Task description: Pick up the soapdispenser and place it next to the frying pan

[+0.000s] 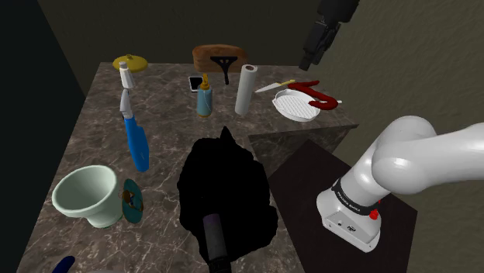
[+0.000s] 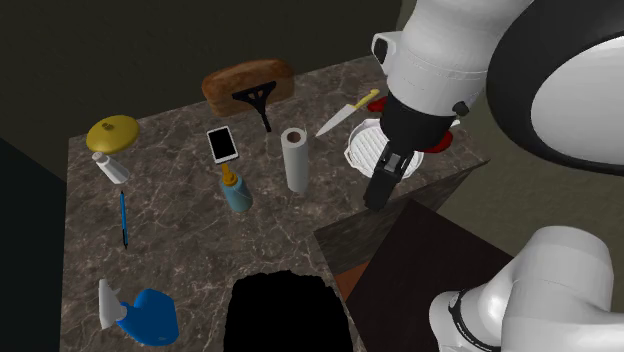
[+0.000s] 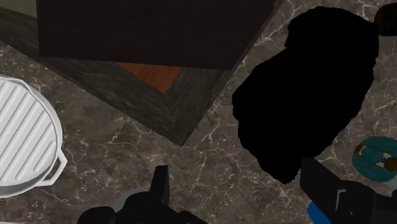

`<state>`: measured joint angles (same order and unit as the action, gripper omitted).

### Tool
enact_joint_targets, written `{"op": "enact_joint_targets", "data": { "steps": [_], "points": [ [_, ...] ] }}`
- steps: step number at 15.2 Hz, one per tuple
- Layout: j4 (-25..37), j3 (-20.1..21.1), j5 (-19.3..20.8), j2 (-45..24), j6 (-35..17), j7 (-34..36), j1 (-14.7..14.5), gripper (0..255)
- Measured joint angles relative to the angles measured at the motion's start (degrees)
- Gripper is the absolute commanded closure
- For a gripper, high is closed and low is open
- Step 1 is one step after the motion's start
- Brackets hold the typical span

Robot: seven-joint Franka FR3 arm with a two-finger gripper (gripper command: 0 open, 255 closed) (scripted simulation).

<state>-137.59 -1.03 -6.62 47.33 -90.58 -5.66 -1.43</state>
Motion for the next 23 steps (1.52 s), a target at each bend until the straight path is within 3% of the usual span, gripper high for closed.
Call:
{"op": "enact_joint_targets", "data": {
  "steps": [3,12,23],
  "points": [
    [0.74,0.21,0.4,-2.79,-1.57,-0.81,-0.34,0],
    [9.89,2.09,3.57,-24.35,-10.6,-5.46,-2.33,0],
    [29.83,4.88,9.69,-51.29,-13.46,-8.58,-4.49,0]
  ]
}}
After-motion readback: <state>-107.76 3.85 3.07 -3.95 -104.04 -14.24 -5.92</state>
